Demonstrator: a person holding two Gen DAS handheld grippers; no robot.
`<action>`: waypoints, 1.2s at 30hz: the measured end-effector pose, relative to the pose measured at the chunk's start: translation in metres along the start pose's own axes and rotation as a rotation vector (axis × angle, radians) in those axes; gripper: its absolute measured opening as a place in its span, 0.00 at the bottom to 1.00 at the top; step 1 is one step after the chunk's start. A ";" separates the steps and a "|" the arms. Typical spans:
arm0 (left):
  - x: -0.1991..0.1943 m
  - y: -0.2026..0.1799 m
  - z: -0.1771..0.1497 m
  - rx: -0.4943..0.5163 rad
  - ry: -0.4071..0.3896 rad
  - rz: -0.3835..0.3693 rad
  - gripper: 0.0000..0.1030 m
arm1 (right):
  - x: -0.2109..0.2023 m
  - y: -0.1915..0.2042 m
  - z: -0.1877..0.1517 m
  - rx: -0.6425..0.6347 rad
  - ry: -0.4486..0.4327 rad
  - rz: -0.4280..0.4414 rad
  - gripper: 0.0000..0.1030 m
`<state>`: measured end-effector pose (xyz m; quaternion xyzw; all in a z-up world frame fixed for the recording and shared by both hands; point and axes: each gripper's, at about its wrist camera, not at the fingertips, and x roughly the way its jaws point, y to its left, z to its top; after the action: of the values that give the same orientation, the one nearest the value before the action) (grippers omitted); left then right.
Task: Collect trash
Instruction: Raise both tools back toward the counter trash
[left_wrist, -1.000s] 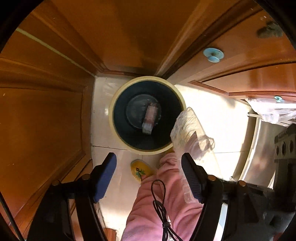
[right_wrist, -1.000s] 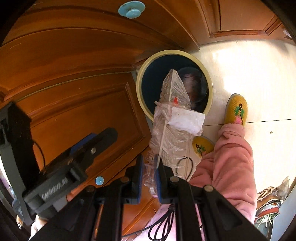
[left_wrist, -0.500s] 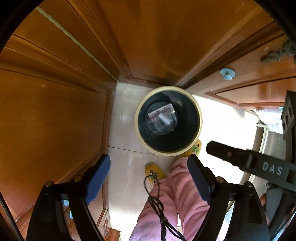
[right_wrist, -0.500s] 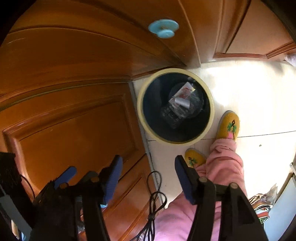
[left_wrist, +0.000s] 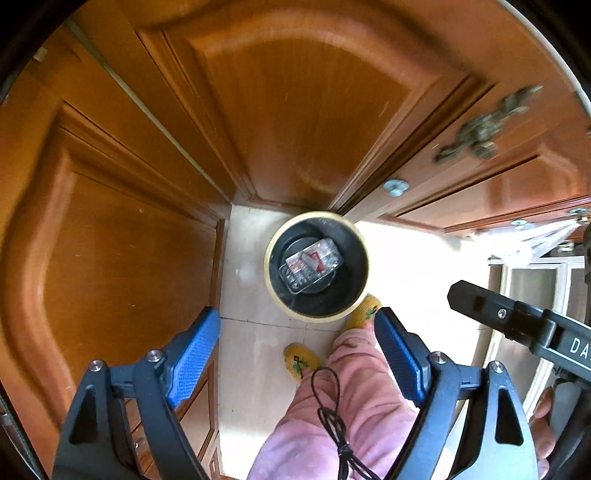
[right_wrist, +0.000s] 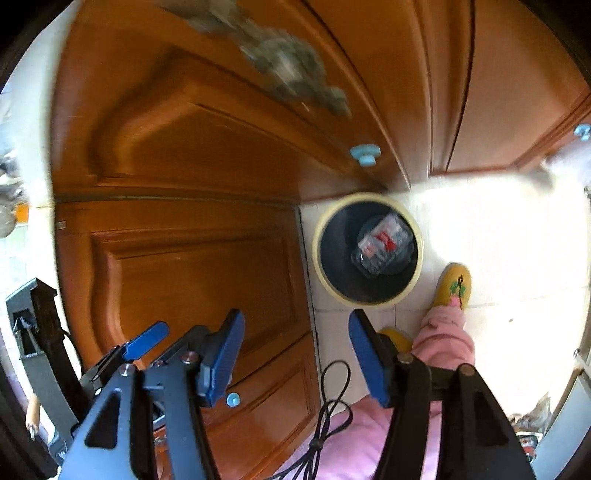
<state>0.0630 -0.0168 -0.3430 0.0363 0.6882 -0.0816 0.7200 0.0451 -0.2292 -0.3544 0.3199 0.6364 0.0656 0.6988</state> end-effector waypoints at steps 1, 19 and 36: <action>-0.010 0.001 0.000 0.004 -0.017 -0.005 0.82 | -0.011 0.005 -0.003 -0.009 -0.020 -0.002 0.58; -0.285 -0.015 0.033 0.020 -0.610 -0.060 0.82 | -0.218 0.119 -0.036 -0.302 -0.499 -0.067 0.58; -0.391 -0.020 0.073 0.056 -0.852 -0.048 0.82 | -0.318 0.190 0.008 -0.420 -0.727 -0.122 0.58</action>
<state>0.1166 -0.0223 0.0517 0.0029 0.3276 -0.1246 0.9365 0.0549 -0.2411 0.0153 0.1347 0.3391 0.0355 0.9304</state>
